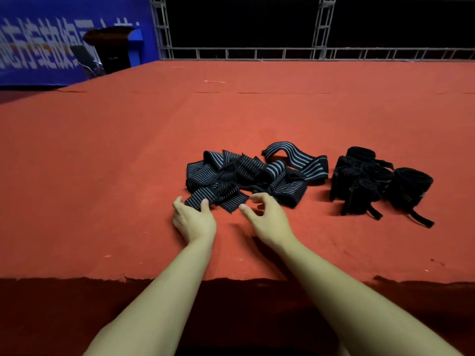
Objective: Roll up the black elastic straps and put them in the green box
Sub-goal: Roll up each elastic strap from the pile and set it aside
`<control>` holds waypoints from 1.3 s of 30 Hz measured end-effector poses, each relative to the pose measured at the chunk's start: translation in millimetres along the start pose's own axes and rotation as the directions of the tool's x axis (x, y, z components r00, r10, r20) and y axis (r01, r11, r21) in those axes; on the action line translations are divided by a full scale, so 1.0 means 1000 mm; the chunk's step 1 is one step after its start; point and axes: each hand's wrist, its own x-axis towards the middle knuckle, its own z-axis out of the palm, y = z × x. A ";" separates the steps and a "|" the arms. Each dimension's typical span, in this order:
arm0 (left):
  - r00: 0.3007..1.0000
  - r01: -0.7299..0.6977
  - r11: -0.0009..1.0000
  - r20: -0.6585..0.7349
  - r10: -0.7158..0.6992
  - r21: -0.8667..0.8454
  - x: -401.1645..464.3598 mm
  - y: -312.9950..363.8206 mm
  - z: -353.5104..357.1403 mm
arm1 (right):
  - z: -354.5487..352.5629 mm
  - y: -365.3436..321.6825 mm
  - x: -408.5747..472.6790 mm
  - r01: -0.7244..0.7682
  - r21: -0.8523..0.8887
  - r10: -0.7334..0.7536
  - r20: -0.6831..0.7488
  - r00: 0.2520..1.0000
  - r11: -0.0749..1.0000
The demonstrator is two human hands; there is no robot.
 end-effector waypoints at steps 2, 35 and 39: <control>0.995 0.101 0.995 -0.007 -0.101 -0.023 0.008 0.005 0.002 | 0.010 -0.001 -0.005 -0.004 0.007 0.004 0.020 1.000 1.000; 0.967 -0.197 0.965 -0.131 0.220 0.173 0.042 0.008 -0.048 | 0.002 -0.001 -0.015 0.048 0.016 -0.051 0.223 0.974 0.999; 0.882 -0.452 0.888 0.191 0.431 0.084 0.044 -0.001 -0.039 | 0.003 -0.002 -0.014 0.022 0.067 -0.037 0.231 0.972 0.997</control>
